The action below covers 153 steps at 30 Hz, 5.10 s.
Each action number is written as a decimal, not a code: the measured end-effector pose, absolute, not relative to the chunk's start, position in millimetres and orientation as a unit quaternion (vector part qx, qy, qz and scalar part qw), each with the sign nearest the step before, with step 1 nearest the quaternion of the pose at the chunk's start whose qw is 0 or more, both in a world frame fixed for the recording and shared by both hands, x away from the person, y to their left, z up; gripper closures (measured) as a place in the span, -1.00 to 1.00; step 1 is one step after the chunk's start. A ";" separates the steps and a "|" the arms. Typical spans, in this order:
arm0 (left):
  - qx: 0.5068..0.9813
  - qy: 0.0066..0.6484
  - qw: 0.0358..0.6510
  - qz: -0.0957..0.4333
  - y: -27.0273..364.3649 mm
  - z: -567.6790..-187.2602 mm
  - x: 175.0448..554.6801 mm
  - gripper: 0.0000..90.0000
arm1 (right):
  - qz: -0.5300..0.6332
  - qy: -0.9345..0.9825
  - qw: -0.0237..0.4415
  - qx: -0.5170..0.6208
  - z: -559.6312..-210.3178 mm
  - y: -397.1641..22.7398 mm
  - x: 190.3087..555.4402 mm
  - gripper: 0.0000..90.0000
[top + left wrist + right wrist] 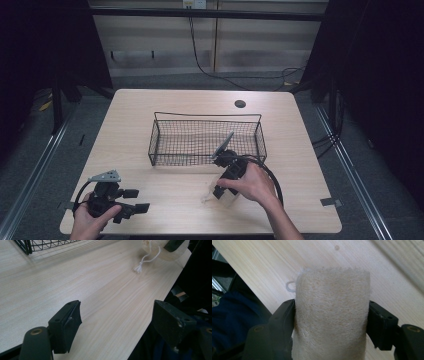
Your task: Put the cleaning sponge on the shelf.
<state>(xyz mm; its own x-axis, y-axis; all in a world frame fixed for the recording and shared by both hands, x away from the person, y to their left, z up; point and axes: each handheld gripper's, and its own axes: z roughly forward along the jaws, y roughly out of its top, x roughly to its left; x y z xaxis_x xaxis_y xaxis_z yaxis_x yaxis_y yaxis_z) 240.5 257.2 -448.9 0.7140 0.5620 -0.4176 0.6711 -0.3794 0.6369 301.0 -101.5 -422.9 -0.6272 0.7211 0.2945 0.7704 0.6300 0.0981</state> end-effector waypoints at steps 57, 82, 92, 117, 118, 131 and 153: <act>0.832 0.374 0.405 -0.061 255.2 -449.9 240.3 -0.48 | -0.143 -0.903 0.143 -0.379 -347.7 -101.8 333.1 -0.32; 0.831 0.374 0.408 -0.062 255.5 -449.8 240.0 -0.48 | -0.162 -0.886 0.135 -0.412 -338.3 -107.3 376.4 -0.32; 0.831 0.373 0.408 -0.062 255.7 -449.7 240.0 -0.48 | -0.165 -0.856 0.117 -0.475 -341.4 -128.4 393.5 -0.32; 0.831 0.369 0.411 -0.064 255.4 -449.6 240.4 -0.50 | -0.153 -0.816 0.069 -0.554 -347.6 -147.3 415.9 -0.32; 0.832 0.368 0.410 -0.064 255.4 -449.6 240.3 -0.50 | -0.148 -0.813 0.069 -0.559 -348.7 -148.7 416.7 -0.32; 0.835 0.365 0.406 -0.066 253.4 -450.4 239.9 -0.51 | -0.130 -0.776 0.062 -0.614 -368.2 -169.5 424.7 -0.31; 0.839 0.360 0.403 -0.065 252.9 -449.8 239.6 -0.51 | -0.123 -0.742 0.039 -0.658 -404.8 -188.9 426.1 -0.32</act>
<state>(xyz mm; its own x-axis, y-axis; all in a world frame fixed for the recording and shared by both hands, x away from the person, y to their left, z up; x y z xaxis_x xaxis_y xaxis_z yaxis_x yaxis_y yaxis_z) 239.6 252.9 -449.8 0.7320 0.5515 -0.4001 0.6570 -0.4159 0.6288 426.1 -188.9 -404.8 -0.1310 0.9667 0.2200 0.9859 0.1038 0.1310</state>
